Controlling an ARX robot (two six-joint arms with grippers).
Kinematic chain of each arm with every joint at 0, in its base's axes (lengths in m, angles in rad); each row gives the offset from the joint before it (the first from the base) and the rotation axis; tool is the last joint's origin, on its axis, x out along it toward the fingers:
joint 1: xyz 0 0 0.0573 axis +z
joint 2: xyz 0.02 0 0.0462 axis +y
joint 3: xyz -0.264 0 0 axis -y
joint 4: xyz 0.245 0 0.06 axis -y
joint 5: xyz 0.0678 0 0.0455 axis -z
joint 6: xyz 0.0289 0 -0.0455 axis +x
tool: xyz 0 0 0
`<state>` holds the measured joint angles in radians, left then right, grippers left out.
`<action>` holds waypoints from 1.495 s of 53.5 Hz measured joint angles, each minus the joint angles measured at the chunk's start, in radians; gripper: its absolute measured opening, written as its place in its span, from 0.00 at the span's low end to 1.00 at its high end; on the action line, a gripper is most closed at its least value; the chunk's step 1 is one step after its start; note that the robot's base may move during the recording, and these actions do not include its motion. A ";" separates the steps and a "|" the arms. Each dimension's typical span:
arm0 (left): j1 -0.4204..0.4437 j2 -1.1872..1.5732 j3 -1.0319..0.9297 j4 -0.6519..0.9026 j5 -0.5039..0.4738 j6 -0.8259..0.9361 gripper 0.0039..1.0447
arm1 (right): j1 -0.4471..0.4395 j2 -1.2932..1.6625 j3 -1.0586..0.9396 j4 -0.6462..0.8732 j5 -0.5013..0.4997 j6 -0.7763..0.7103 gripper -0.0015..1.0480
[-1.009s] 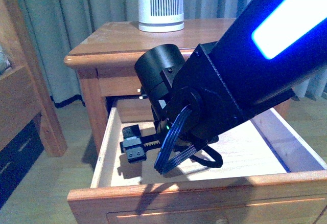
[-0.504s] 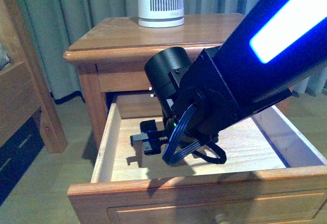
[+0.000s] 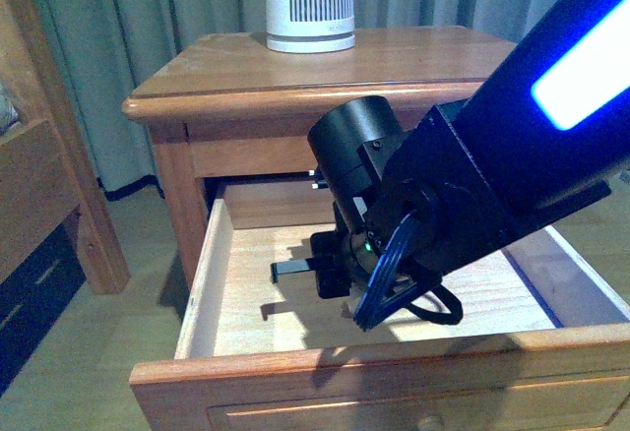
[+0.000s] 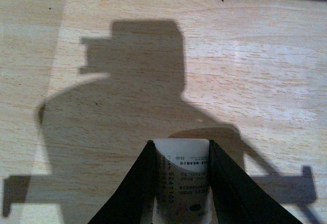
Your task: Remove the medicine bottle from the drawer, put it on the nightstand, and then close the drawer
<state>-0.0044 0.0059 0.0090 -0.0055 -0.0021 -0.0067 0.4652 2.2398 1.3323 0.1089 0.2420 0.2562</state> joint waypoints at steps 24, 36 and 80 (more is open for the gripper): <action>0.000 0.000 0.000 0.000 0.000 0.000 0.94 | 0.005 -0.394 -0.175 0.012 -0.111 -0.013 0.25; 0.000 0.000 0.000 0.000 0.000 0.000 0.94 | -0.055 -0.519 0.019 -0.074 -0.180 -0.086 0.25; 0.000 0.000 0.000 0.000 0.000 0.000 0.94 | -0.220 0.018 0.697 -0.180 -0.114 -0.294 0.73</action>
<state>-0.0044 0.0059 0.0090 -0.0055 -0.0021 -0.0067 0.2447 2.2574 2.0289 -0.0715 0.1280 -0.0376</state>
